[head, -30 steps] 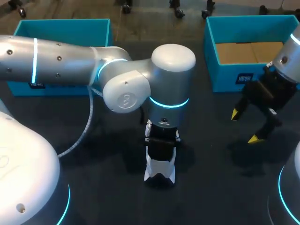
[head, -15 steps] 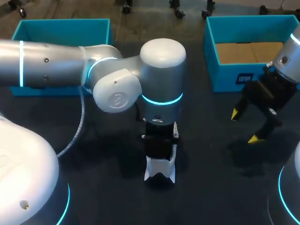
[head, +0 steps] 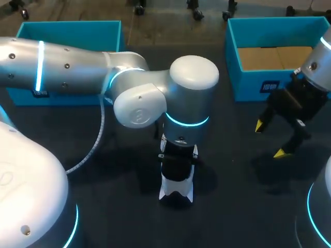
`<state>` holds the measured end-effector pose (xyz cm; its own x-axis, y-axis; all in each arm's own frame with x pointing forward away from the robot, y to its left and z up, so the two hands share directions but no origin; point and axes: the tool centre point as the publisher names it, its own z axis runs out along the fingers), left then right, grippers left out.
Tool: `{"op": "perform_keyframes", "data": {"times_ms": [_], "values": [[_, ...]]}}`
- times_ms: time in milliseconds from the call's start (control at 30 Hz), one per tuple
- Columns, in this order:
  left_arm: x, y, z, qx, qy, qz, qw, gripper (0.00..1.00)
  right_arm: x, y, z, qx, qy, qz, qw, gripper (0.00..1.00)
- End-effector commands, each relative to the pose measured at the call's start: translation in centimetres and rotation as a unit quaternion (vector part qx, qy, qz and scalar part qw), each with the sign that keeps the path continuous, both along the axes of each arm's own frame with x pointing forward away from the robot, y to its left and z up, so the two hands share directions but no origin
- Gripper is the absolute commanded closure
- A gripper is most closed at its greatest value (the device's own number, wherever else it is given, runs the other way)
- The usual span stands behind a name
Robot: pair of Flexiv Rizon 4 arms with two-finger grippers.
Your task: Take the shoe out of the shoebox, open the shoe tongue, remove and reinsert the insole, then place the shoe into the shoebox
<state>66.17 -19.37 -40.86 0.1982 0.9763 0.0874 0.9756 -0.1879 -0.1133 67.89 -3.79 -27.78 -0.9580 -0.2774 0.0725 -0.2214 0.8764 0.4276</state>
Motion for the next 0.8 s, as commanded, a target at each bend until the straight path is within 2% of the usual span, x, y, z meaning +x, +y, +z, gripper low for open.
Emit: {"op": "perform_keyframes", "data": {"times_ms": [33,200,400,600,800], "values": [[1.2,-0.8,-1.7,-0.014,-0.002,0.014,1.0,1.0,0.0,0.0,-0.1,-0.001,0.0,0.0,1.0,0.0],[1.3,-0.9,0.5,-0.049,0.0,0.024,0.998,1.0,0.0,0.0,-0.1,-0.001,0.0,0.0,1.0,0.0],[-0.9,-0.8,2.0,-0.058,0.01,-0.013,0.998,1.0,0.0,0.0,-0.1,-0.001,0.0,0.0,1.0,0.0],[-2.3,-1.4,0.7,-0.061,0.02,-0.027,0.998,1.0,0.0,0.0,-0.1,-0.001,0.0,0.0,1.0,0.0],[-0.9,-1.6,-0.8,-0.039,0.01,-0.01,0.999,1.0,0.0,0.0,-0.1,-0.001,0.0,0.0,1.0,0.0]]}}
